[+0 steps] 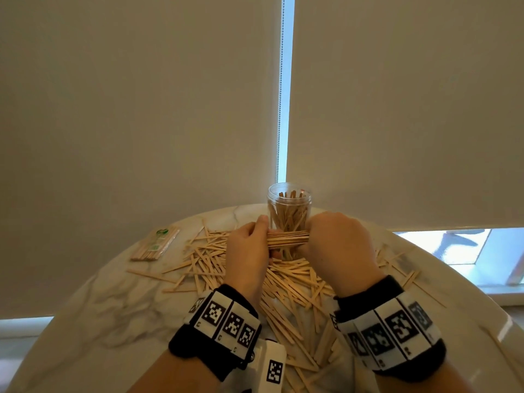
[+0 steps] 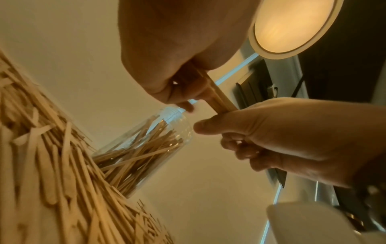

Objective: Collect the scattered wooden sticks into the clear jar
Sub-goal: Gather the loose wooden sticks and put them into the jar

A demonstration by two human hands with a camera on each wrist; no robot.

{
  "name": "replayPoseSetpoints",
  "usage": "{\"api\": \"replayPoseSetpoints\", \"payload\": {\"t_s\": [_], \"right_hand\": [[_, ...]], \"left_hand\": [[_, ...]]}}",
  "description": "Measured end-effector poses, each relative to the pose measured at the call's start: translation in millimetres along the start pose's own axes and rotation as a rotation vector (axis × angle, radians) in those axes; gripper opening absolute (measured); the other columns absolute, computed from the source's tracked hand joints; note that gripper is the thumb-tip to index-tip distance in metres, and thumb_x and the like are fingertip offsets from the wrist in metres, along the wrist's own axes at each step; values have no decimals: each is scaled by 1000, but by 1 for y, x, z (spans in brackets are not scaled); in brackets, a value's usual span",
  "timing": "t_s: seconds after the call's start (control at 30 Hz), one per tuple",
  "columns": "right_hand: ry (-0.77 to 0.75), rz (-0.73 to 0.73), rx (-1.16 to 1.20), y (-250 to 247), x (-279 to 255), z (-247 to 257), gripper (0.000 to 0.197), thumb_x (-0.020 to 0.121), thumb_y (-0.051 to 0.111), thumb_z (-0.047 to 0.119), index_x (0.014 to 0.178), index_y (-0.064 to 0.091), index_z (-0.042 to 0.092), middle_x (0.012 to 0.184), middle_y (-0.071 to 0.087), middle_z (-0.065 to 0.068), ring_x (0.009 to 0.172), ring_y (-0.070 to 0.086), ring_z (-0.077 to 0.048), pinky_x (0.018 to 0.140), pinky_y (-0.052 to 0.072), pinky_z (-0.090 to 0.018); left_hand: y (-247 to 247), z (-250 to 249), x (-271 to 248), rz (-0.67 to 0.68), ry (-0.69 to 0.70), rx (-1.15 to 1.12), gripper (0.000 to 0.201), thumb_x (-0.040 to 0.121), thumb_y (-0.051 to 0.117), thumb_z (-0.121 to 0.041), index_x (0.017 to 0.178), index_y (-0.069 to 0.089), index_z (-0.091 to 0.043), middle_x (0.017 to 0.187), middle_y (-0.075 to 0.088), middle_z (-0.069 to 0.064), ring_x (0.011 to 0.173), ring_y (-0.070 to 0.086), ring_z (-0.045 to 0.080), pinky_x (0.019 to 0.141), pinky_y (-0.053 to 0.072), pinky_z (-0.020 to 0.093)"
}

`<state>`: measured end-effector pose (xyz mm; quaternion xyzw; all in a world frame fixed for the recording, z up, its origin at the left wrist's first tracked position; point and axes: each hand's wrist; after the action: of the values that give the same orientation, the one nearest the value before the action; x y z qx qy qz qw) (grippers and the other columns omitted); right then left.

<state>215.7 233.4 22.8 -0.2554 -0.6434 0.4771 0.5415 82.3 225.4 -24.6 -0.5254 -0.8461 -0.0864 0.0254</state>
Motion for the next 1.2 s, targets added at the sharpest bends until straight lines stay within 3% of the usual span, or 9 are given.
{"api": "replayPoseSetpoints", "payload": {"t_s": [0.07, 0.23, 0.43, 0.63, 0.77, 0.93, 1.03, 1.13, 1.2], "right_hand": [[-23, 31, 4, -1, 1, -4, 32, 86, 66, 55, 89, 68, 23, 81, 53, 8, 71, 54, -14, 62, 45, -27], [-126, 261, 227, -1, 0, -4, 52, 71, 68, 76, 93, 66, 29, 77, 65, 9, 70, 61, -8, 66, 53, -29], [-220, 197, 353, -1, -1, -4, 51, 89, 41, 74, 93, 71, 33, 70, 65, 7, 63, 58, -5, 60, 45, -23], [-157, 222, 406, -2, 4, -27, 47, 85, 49, 76, 83, 74, 36, 64, 64, 7, 60, 57, -5, 58, 43, -24], [-59, 220, 414, -10, 6, -36, 47, 86, 47, 75, 75, 71, 36, 56, 59, 4, 51, 50, -5, 56, 42, -25], [93, 106, 500, -19, 7, -53, 49, 88, 47, 73, 79, 72, 31, 50, 53, 3, 46, 48, -8, 52, 38, -27], [123, 81, 507, -32, 26, -51, 50, 92, 47, 68, 81, 72, 26, 51, 53, 2, 49, 50, -12, 53, 35, -27], [123, 82, 310, -38, 77, -42, 48, 91, 53, 66, 88, 73, 23, 66, 62, 2, 64, 58, -15, 58, 39, -27], [77, 152, 110, -37, 113, -33, 54, 87, 58, 68, 101, 72, 19, 85, 66, 1, 82, 63, -21, 71, 47, -31]], "left_hand": [[2, 2, 1, -1, 18, 49, 44, 101, 54, -38, 79, 69, -3, 62, 56, 4, 56, 49, 17, 60, 42, 34], [-4, 7, 4, -51, -14, -29, 41, 103, 52, -38, 78, 68, -10, 65, 63, 9, 45, 52, 15, 49, 42, 28], [-11, 3, 7, 60, -133, -38, 50, 106, 40, -46, 85, 66, -10, 55, 56, -3, 45, 47, 9, 44, 38, 23], [-5, -3, 1, 234, -204, 1, 52, 105, 38, -51, 99, 74, -14, 75, 69, 2, 61, 61, 11, 54, 47, 25], [1, -17, 3, 177, -200, -110, 57, 100, 30, -64, 122, 64, -22, 105, 74, 6, 96, 69, 20, 69, 53, 32], [7, -14, 20, 64, -178, 8, 44, 102, 52, -36, 144, 45, -22, 136, 56, 5, 116, 57, 17, 88, 55, 36], [10, -15, 49, 177, -179, 152, 93, 88, 73, -23, 159, 13, -31, 158, 33, 10, 137, 41, 30, 113, 39, 51], [18, -16, 75, 255, -107, 390, 141, 65, 91, -47, 158, -14, -30, 165, 17, 12, 149, 24, 32, 119, 26, 55], [26, -14, 86, 278, -48, 500, 162, 47, 92, -64, 155, -22, -26, 164, 23, 11, 149, 26, 31, 120, 26, 54]]}}
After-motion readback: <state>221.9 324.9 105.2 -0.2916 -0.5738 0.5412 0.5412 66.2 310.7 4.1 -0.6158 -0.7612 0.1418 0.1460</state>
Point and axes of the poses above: each hand's wrist, its own x-axis towards the middle knuckle, its own y-axis out of the palm, z = x × y
